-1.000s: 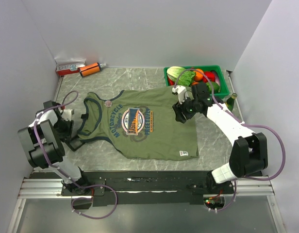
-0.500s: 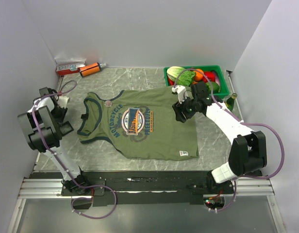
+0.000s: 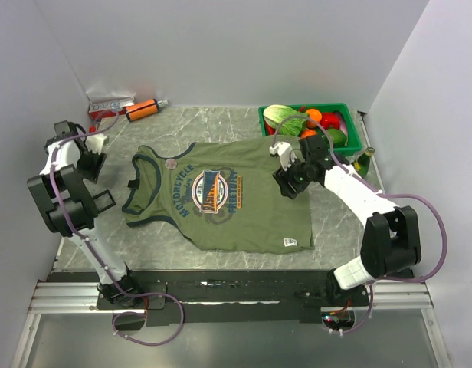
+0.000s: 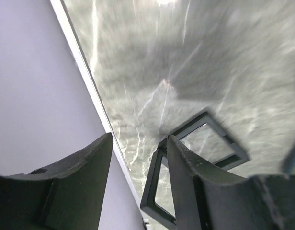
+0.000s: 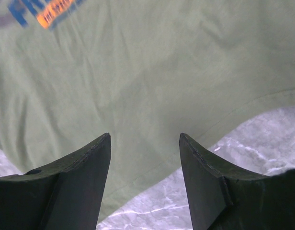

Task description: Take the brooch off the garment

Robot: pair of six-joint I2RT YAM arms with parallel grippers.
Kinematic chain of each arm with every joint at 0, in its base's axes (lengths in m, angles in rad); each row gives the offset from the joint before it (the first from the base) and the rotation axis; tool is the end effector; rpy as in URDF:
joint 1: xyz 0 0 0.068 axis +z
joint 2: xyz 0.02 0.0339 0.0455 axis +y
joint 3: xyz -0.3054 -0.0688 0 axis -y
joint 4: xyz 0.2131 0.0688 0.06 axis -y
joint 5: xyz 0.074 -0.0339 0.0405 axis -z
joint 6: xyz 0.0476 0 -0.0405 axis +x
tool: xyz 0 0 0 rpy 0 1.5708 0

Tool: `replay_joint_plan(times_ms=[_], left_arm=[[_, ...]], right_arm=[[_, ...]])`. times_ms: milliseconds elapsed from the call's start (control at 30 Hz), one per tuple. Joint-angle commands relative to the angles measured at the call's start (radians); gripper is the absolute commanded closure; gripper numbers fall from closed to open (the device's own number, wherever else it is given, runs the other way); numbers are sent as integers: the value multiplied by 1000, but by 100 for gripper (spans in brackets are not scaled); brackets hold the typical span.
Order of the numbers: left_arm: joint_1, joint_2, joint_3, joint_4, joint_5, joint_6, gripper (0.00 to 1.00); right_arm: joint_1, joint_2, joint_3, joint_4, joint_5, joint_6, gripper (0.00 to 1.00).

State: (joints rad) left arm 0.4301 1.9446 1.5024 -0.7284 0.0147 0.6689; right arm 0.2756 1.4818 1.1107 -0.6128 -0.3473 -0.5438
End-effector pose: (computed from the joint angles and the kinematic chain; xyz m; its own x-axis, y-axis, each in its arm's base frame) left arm 0.3613 0.1650 0.2489 -0.9120 0.2638 -0.3140 0.1961 0.9530 0.2310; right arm 0.2640 0.0915 0.2974 -0.4594 -0.6355 -0.6205 -0.7887 0.6132 -0.0440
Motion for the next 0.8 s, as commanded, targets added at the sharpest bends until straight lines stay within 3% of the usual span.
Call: replay_joint_plan(times_ms=[0,133,333,567,700,733,767], left_arm=[[-49,-102,107,-35,108,-58,44],[-143,-176,102,-32,160,-94,42],[-307,-262,-85,-40,252,-140,44],[-379,-308,-434,79,284,-187,67],[-384,-291,-530,125,243,-181,75],[-383,-291,-545,141,232,-178,75],[-384,-297,-580,152,210,-170,75]], right_arm=[[7,9,-52,4,47,-79,34],[8,20,-92,-8,65,-102,35],[8,21,-172,-1,114,-171,36],[-25,43,-305,67,237,-252,37],[-93,83,-344,68,280,-269,39],[-105,87,-347,65,283,-277,41],[-119,86,-347,55,275,-283,50]])
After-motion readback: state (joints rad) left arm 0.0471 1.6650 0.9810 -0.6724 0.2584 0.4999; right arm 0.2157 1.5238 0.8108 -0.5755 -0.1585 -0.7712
